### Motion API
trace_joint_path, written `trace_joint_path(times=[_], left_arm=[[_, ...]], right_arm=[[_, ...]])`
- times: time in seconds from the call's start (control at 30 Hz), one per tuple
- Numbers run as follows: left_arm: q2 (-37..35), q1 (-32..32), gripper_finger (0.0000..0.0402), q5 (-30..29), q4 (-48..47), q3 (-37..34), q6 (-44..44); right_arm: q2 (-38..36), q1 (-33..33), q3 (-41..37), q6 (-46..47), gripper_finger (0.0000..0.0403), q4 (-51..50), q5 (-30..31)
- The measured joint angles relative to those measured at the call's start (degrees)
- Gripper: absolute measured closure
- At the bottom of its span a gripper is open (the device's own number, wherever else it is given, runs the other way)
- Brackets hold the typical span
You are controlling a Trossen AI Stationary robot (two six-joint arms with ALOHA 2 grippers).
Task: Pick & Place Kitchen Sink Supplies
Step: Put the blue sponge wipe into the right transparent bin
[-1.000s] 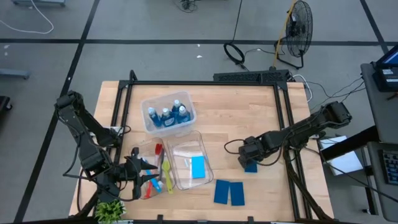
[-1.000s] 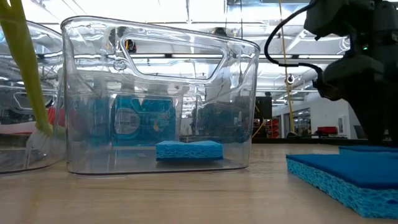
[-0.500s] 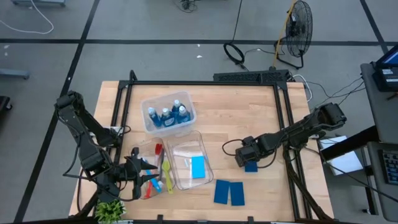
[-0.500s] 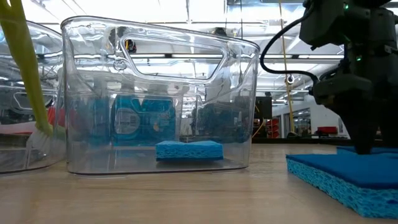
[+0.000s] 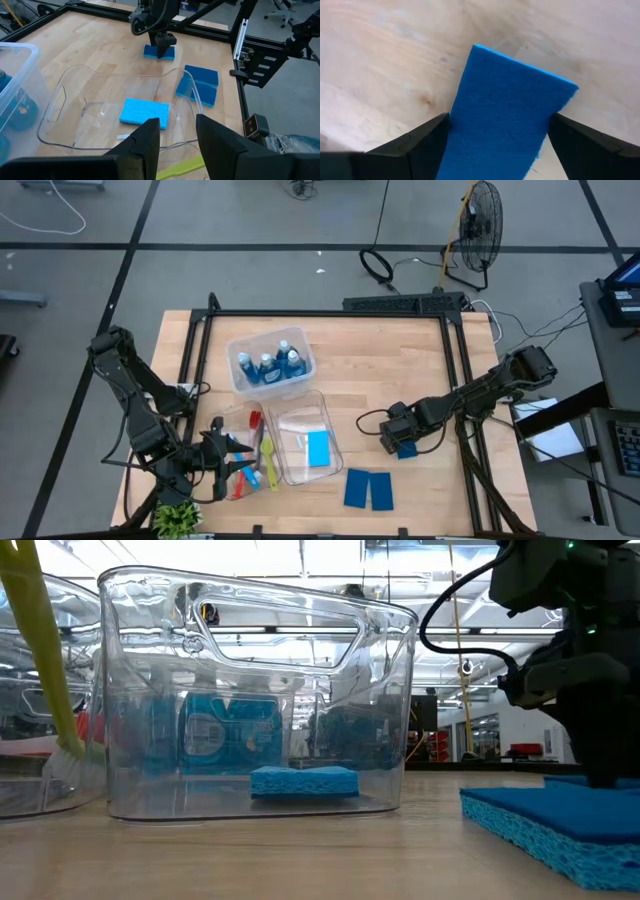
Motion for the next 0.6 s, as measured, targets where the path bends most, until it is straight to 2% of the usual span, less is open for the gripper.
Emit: trace_joint_path(times=[0.27, 0.4, 0.47, 0.6], left_arm=[[0.00, 0.00, 0.0270, -0.02, 0.02, 0.00, 0.00], [0.00, -0.01, 0.0270, -0.01, 0.01, 0.00, 0.00], [0.00, 0.00, 0.0270, 0.00, 0.02, 0.00, 0.00], [0.00, -0.02, 0.0270, 0.00, 0.02, 0.00, 0.00]], right_arm=[[0.18, 2.59, -0.02, -4.17, 0.0109, -4.86, -0.75], [0.15, 4.39, -0.07, -4.53, 0.0116, -4.07, -0.09], [0.09, 4.58, -0.07, -2.49, 0.0113, -2.48, 0.35], [0.05, 4.23, -0.07, 7.49, 0.0105, -1.59, 2.98]])
